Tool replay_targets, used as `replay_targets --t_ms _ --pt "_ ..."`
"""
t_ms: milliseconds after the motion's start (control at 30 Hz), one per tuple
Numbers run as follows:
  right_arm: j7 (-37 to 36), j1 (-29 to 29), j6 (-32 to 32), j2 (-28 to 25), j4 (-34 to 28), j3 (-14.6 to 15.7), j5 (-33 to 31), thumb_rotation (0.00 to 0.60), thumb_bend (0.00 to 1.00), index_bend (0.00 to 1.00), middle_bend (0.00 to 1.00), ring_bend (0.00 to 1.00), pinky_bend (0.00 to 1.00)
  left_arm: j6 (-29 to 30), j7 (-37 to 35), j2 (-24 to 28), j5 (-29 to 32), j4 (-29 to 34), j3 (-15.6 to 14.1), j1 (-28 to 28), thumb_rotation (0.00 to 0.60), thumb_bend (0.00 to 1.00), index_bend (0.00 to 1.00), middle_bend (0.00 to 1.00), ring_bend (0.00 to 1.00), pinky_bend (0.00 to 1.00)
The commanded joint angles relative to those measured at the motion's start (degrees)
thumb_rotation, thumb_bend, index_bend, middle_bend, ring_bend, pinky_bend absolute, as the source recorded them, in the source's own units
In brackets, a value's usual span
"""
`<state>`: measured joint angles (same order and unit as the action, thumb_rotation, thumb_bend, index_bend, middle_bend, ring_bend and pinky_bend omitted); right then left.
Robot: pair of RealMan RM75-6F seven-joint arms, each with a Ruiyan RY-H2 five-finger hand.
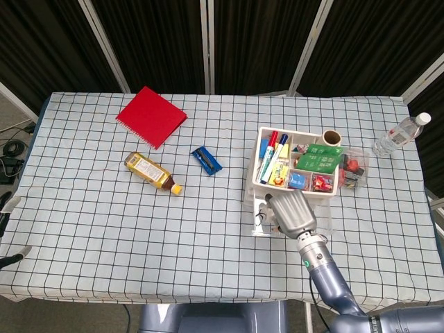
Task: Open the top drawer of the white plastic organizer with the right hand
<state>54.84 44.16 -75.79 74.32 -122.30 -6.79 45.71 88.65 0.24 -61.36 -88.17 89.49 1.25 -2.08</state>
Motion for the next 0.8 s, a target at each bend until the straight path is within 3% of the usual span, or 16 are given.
replay_targets --t_ms 33,367,800 --pt "-0.58 -0.07 -0.29 0.69 0.91 0.17 0.77 0.6 0.2 0.53 1.0 1.0 0.83 -0.06 0.0 0.0 0.03 -0.01 -0.01 -0.01 0.6 0.0 0.0 0.0 0.0 0.0" --pt "-2.45 -0.89 -1.53 1.99 2.21 0.94 6.95 0.6 0.24 0.71 1.0 1.0 0.83 0.02 -0.3 0.11 -0.06 0.0 0.01 -0.01 0.6 0.0 0.0 0.0 0.0 0.0" --pt "-1.72 -1.57 -2.91 0.76 0.16 0.34 8.26 0.6 0.27 0.73 1.0 1.0 0.83 0.11 -0.73 0.3 -0.05 0.05 0.03 0.05 0.6 0.0 0.0 0.0 0.0 0.0"
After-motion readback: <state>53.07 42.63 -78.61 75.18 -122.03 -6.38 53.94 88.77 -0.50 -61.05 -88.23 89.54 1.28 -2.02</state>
